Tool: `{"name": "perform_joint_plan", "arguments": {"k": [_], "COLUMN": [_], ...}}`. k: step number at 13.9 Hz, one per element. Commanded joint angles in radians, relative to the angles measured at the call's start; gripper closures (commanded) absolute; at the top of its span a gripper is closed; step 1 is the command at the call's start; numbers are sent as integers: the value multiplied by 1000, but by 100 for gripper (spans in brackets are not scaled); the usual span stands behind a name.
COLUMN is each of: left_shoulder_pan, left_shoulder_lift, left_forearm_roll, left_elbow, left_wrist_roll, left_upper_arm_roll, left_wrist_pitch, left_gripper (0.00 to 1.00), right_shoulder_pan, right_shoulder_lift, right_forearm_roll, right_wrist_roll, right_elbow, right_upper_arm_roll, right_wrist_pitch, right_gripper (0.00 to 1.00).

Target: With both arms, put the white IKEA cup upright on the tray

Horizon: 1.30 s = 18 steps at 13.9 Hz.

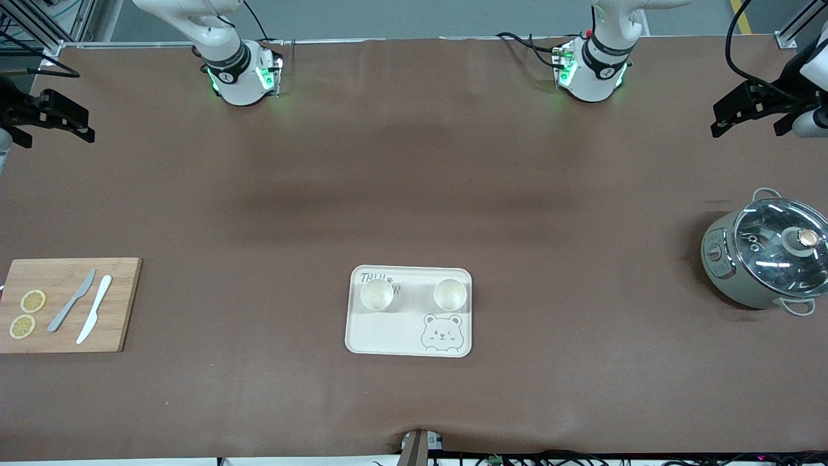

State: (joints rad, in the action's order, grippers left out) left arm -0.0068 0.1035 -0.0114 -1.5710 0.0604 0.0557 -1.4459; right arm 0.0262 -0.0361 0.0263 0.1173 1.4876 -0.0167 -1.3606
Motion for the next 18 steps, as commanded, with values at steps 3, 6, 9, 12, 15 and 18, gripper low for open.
{"name": "perform_joint_plan", "arguments": {"k": [3,6,9,12,15,18], "left_shoulder_pan": [-1,2,5,5,7,10], "left_shoulder_lift": [15,27,25,18,9,8], "left_forearm_roll": [4,5,2,1,1,1], "left_elbow": [3,8,6,12,34,34], "left_wrist_roll": [6,10,41,45,33,29], "left_upper_arm_roll": [0,0,64,65,62,55], "left_wrist_pitch": [18,41,41,39,39,41], "left_gripper": [0,0,0,0,0,0], "right_shoulder_pan": [1,3,4,3,3,4], "right_shoulder_lift": [-24,-24,-24,-24,-24,-24], "right_forearm_roll": [21,21,21,21,21,21], "right_wrist_roll": [8,8,8,8,8,8], "right_elbow": [26,26,26,26,26,26], "right_upper_arm_roll": [1,1,3,3,3,3], "right_wrist_pitch": [-12,-12,-12,-12,-12,-12], "right_gripper": [0,0,0,0,0,0]}}
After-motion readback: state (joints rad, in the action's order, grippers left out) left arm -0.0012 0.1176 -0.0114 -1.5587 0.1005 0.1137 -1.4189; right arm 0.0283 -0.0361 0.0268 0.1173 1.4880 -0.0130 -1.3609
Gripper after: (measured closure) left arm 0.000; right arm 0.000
